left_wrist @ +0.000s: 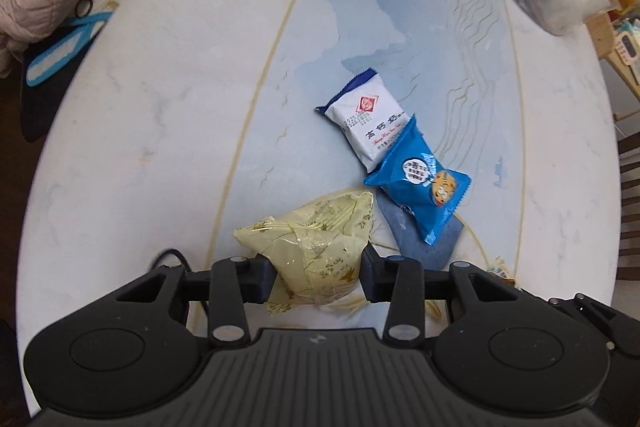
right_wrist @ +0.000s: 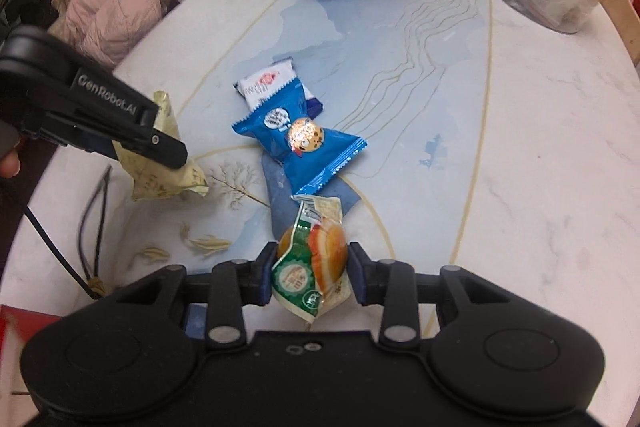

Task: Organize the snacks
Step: 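Grasp the green-orange cake packet with the right tool while the left grasps the pale yellow bag, then carry the cake packet with the right tool while the left carries the pale yellow bag over the box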

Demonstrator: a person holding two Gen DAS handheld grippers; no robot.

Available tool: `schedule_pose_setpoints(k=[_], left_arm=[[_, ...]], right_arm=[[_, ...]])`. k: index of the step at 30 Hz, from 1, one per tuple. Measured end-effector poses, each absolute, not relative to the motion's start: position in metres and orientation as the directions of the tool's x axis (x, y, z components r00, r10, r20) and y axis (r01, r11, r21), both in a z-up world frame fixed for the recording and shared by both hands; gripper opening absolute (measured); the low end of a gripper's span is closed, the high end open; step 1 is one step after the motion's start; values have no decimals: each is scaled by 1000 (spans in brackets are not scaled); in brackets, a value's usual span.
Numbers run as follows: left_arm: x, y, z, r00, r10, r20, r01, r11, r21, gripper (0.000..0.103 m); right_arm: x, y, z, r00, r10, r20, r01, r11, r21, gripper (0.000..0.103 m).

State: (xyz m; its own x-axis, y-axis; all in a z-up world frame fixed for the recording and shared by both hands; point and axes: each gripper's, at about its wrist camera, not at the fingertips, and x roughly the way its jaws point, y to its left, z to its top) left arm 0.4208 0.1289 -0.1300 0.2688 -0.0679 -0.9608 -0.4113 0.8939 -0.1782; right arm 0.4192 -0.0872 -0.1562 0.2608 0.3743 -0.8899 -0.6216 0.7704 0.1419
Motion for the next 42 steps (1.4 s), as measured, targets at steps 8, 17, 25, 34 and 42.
schedule_pose_setpoints(k=[8, 17, 25, 34, 42], left_arm=[[382, 124, -78, 349, -58, -935, -358, 914, -190, 40], [325, 112, -20, 428, -33, -903, -298, 938, -176, 40], [273, 108, 25, 499, -14, -866, -263, 950, -167, 40], [217, 94, 46, 508, -29, -861, -200, 968, -151, 40], [174, 78, 40, 477, -52, -877, -146, 980, -138, 40]], right_arm=[[395, -96, -112, 308, 418, -855, -622, 768, 152, 35], [351, -111, -64, 361, 457, -813, -627, 764, 152, 35], [303, -120, -21, 398, 507, -764, -648, 745, 157, 35], [252, -123, 0, 401, 532, -746, -669, 726, 158, 35], [216, -133, -3, 389, 533, -751, -668, 725, 169, 35]])
